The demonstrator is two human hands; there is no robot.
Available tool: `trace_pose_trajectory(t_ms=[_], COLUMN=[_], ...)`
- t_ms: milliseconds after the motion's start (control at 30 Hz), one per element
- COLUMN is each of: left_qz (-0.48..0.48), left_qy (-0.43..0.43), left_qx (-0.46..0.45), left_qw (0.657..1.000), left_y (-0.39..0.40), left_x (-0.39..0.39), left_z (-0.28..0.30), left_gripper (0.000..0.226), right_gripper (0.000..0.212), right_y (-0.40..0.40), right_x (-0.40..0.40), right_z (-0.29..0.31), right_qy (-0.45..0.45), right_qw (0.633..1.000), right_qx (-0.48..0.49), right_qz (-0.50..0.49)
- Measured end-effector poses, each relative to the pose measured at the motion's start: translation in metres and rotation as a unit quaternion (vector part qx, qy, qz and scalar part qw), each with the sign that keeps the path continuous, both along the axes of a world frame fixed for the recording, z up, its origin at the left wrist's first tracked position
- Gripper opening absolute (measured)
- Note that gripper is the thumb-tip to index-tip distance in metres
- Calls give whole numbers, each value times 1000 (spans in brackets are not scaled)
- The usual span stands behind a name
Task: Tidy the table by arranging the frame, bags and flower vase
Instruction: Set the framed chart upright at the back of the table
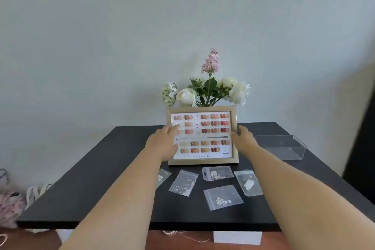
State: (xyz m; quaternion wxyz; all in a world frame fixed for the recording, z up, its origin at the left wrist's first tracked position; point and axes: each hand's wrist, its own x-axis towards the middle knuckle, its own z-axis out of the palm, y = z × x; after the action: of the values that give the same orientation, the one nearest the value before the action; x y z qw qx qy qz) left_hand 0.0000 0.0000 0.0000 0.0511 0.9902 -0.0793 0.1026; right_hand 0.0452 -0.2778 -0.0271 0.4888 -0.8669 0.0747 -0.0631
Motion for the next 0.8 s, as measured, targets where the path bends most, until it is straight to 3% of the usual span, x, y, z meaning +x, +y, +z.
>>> trace_pose_trajectory(t_ms=[100, 167, 333, 533, 800], left_qz=[66, 86, 35, 12, 63], left_qy=[-17, 16, 97, 99, 64], left_qx=[-90, -121, -186, -305, -325], left_qw=[994, 989, 977, 947, 941], left_y=[8, 16, 45, 59, 102], left_x=[5, 14, 47, 69, 71], left_z=[-24, -43, -72, -97, -103], left_gripper=[74, 74, 85, 110, 111], right_gripper=[66, 70, 65, 60, 58], right_y=[-4, -8, -14, -22, 31], right_x=[10, 19, 33, 48, 64], right_z=[-20, -35, -63, -83, -81], right_qy=[38, 75, 76, 42, 21], right_qw=[999, 997, 996, 999, 998], right_qx=[23, 25, 11, 24, 42], right_qz=[-16, 1, 39, 10, 39])
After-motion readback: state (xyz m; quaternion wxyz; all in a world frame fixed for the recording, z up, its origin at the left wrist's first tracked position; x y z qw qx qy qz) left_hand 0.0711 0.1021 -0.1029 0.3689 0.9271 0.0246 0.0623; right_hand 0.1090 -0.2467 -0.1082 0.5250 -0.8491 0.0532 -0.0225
